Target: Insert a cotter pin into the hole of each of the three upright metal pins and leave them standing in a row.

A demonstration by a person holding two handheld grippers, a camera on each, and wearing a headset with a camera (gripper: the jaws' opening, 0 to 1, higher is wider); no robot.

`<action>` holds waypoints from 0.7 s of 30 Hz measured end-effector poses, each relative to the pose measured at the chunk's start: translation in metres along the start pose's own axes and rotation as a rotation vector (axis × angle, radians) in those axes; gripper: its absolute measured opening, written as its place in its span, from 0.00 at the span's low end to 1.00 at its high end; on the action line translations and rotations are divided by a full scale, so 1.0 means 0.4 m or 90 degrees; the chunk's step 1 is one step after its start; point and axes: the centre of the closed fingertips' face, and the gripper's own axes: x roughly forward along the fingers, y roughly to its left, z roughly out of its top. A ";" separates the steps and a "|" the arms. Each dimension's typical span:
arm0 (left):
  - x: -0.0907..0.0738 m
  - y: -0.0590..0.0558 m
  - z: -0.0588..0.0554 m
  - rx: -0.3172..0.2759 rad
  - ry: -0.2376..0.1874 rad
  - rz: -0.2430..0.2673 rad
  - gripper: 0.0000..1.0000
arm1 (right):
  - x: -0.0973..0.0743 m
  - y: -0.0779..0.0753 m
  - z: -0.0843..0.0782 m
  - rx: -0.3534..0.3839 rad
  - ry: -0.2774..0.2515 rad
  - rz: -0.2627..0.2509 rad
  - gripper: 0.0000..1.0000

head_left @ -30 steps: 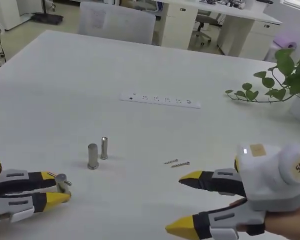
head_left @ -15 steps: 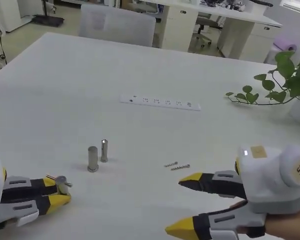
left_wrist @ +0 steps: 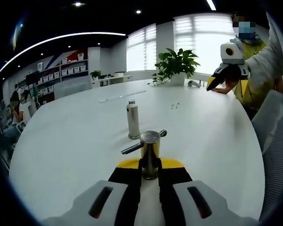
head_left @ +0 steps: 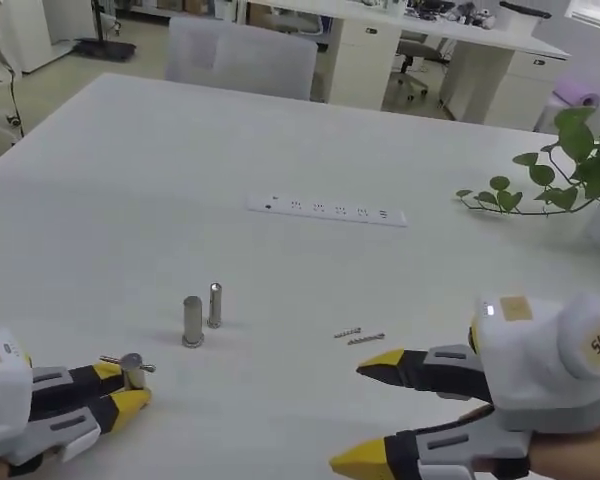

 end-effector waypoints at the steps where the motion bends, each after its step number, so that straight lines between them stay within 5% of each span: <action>1: 0.000 0.000 0.000 0.001 0.000 0.001 0.12 | 0.000 0.001 0.001 0.000 0.000 0.000 0.64; 12: -0.042 0.002 -0.005 -0.036 -0.005 -0.009 0.28 | -0.003 -0.004 0.000 -0.002 -0.002 -0.003 0.64; 21: -0.148 0.038 0.111 -0.056 -0.065 0.013 0.38 | -0.021 -0.021 -0.023 -0.006 -0.002 -0.014 0.65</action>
